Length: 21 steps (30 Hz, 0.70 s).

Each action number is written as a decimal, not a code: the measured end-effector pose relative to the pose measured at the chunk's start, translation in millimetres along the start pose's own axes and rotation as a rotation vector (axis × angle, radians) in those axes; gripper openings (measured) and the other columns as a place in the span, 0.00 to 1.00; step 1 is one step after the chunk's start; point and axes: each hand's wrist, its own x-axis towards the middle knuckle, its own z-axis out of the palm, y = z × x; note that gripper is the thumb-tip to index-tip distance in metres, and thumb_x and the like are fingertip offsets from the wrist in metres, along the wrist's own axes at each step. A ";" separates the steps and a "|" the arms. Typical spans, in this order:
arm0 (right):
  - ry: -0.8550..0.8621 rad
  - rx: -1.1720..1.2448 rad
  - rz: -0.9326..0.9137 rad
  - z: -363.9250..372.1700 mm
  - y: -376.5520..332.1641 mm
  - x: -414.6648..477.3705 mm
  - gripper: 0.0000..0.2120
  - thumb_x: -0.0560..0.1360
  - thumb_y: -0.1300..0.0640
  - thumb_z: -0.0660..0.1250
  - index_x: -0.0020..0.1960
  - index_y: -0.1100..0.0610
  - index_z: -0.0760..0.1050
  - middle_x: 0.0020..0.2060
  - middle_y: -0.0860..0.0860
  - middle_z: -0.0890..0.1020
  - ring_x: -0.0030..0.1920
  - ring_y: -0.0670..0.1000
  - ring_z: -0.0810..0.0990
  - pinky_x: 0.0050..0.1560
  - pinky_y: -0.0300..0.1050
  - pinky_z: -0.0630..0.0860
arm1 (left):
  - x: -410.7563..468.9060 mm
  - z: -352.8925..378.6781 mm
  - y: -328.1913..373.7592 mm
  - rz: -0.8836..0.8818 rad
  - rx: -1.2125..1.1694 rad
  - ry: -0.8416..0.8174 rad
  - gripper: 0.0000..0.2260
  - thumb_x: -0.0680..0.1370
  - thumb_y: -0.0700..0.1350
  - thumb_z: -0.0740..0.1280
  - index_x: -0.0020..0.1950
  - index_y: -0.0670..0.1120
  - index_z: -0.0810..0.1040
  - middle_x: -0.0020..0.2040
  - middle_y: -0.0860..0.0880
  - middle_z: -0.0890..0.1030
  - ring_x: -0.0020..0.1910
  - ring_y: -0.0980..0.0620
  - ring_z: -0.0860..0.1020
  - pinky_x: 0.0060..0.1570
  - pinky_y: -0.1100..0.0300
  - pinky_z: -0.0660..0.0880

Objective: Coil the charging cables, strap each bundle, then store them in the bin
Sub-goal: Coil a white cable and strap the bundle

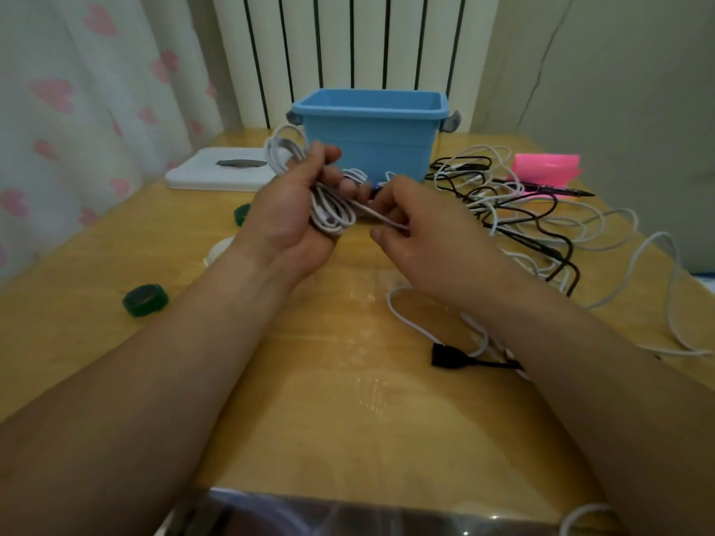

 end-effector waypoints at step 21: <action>0.396 0.131 0.221 -36.3 24.4 14.4 0.03 0.78 0.52 0.71 0.50 0.49 0.84 0.38 0.42 0.81 0.42 0.46 0.82 0.40 0.42 0.76 | -18.5 3.5 -10.5 0.110 1.577 -0.259 0.20 0.76 0.62 0.78 0.55 0.48 0.79 0.45 0.52 0.86 0.43 0.55 0.83 0.48 0.56 0.80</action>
